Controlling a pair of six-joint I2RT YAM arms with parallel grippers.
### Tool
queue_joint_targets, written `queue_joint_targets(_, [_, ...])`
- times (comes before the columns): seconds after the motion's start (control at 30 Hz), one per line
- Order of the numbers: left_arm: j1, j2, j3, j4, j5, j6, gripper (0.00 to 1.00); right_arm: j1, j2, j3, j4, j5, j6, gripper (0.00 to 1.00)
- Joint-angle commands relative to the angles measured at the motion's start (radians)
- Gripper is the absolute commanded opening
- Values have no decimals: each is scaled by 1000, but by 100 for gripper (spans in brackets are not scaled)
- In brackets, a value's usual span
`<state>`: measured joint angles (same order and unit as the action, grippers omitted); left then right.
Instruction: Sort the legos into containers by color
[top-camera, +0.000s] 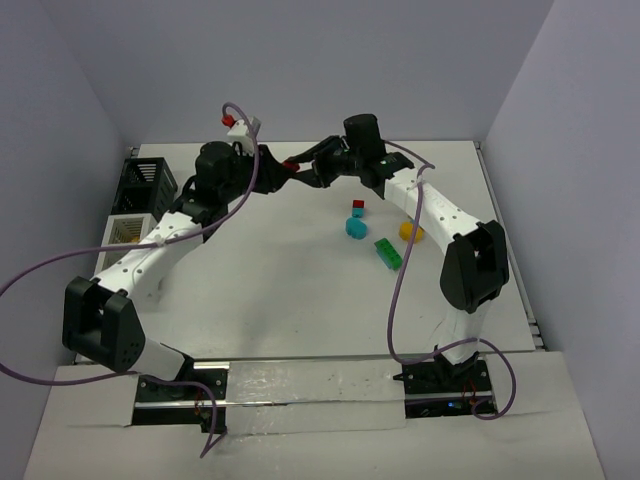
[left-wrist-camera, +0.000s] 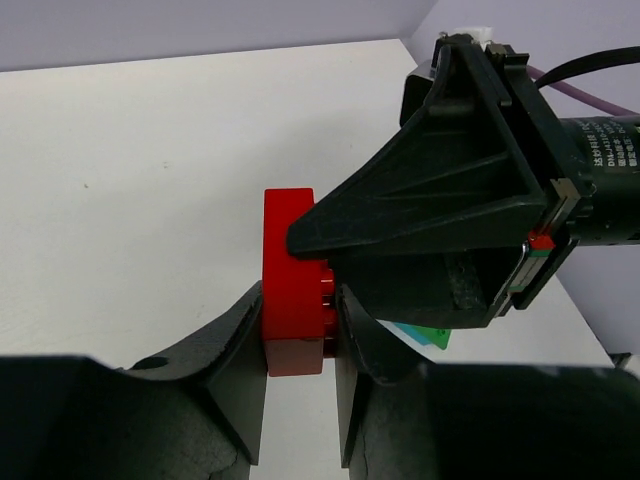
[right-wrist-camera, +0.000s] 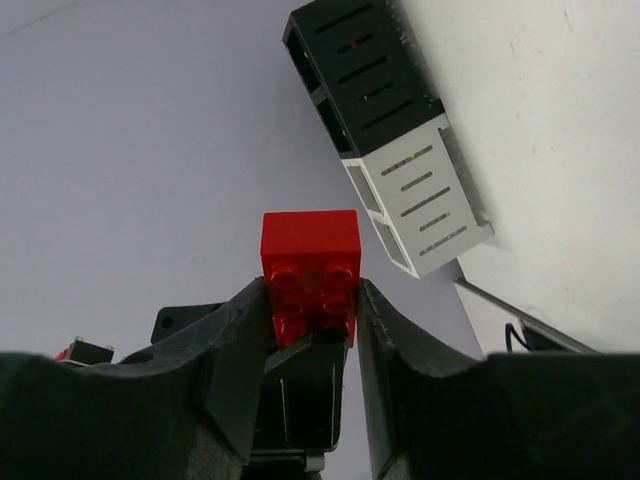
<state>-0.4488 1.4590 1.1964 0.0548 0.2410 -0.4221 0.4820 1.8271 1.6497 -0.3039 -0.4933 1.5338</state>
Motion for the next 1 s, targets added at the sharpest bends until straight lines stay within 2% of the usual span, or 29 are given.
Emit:
queue_joint_targets(0.0, [95,-21,69,-51,25,40,0,-17,-63,12,43,12,-85,71])
queue_joint_targets(0.03, [125,-32,79,-97,42,55,0,-35,-64,3,47,16,-110,88])
queue_joint_targets(0.07, [180,-34,105,-131,73,84,0,-43,-68,-6,48,24,-153,97])
queue_joint_targets(0.1, [220,-34,127,-172,102,109,0,-54,-69,-17,48,27,-179,99])
queue_joint_targets(0.13, [259,-32,150,-222,128,136,0,-66,-71,-39,48,27,-199,100])
queue_joint_targets(0.23, [417,17,323,-524,224,305,0,-121,-83,-75,50,27,-296,100])
queue_joint_targets(0.33, [555,79,469,-748,260,470,0,-154,-93,-95,56,28,-354,100])
queue_joint_targets(0.5, [761,216,662,-952,233,646,0,-175,-98,-94,61,16,-421,100])
queue_joint_targets(0.7, [833,434,907,-1100,216,695,0,-181,-93,-109,88,-16,-441,100])
queue_joint_targets(0.97, [841,603,1039,-1116,151,705,1,-200,-98,-116,83,-17,-500,100])
